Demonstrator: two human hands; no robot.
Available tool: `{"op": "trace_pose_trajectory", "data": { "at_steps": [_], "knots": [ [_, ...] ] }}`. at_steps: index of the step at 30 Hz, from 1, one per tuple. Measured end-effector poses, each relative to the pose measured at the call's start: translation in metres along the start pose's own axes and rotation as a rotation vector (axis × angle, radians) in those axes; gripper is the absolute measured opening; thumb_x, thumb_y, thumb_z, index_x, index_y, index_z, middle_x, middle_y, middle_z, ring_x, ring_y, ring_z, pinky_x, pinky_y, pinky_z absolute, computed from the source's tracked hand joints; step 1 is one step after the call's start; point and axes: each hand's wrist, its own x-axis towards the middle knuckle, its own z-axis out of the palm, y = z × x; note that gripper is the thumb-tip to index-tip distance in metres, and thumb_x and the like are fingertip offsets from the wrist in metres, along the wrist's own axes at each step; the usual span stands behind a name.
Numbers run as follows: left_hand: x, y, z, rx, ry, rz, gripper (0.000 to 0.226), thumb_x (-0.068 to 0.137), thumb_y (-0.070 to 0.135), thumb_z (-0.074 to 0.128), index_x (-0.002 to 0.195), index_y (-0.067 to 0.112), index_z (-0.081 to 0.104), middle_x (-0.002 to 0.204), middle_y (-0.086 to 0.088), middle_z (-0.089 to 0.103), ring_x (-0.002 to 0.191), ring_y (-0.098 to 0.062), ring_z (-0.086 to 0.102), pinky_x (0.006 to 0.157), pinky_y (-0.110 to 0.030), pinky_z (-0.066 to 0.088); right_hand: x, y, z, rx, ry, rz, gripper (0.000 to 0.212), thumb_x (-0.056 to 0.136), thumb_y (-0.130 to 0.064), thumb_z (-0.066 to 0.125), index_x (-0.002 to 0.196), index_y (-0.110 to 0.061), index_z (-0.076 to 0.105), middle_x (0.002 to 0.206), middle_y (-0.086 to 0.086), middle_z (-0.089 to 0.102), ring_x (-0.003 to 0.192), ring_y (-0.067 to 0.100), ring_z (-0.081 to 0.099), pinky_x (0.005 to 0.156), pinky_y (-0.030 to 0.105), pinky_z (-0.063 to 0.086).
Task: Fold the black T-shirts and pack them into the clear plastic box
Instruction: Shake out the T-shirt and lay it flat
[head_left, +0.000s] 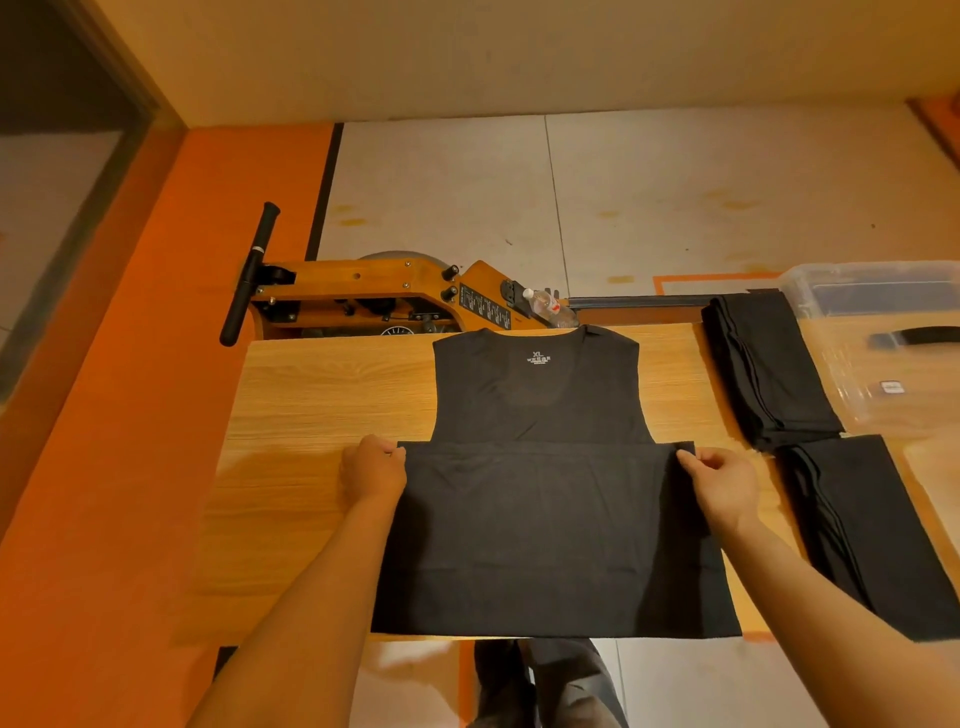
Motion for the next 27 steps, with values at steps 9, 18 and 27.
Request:
{"op": "trace_pose_trajectory", "data": {
  "at_steps": [9,18,27],
  "knots": [
    [0.001,0.014,-0.015,-0.447,0.010,-0.036,0.009,0.093,0.014,0.058,0.096,0.006,0.058,0.084,-0.004,0.058,0.085,-0.021,0.054,0.070,-0.028,0.040,0.002,-0.019,-0.009,0.168,0.079,0.037,0.015,0.093,-0.023,0.065,0.088,-0.010,0.067,0.082,0.004,0.065,0.080,0.019,0.059,0.080,0.037,0.050],
    [0.020,0.056,-0.027,-0.692,0.058,-0.110,0.027,0.093,0.010,0.061,0.118,0.003,0.061,0.118,-0.013,0.063,0.112,-0.025,0.058,0.088,-0.026,0.044,0.032,-0.068,-0.008,0.245,0.043,-0.006,0.020,0.094,-0.018,0.064,0.081,-0.004,0.068,0.070,0.005,0.056,0.073,0.018,0.052,0.076,0.033,0.045],
    [0.051,0.100,-0.030,-0.729,0.098,-0.172,0.028,0.094,0.011,0.058,0.121,0.006,0.060,0.122,-0.012,0.061,0.116,-0.025,0.055,0.087,-0.028,0.043,0.072,-0.112,0.003,0.334,-0.007,0.033,0.019,0.093,-0.010,0.064,0.106,0.003,0.068,0.091,0.003,0.063,0.096,0.018,0.057,0.088,0.027,0.042]
  ]
}}
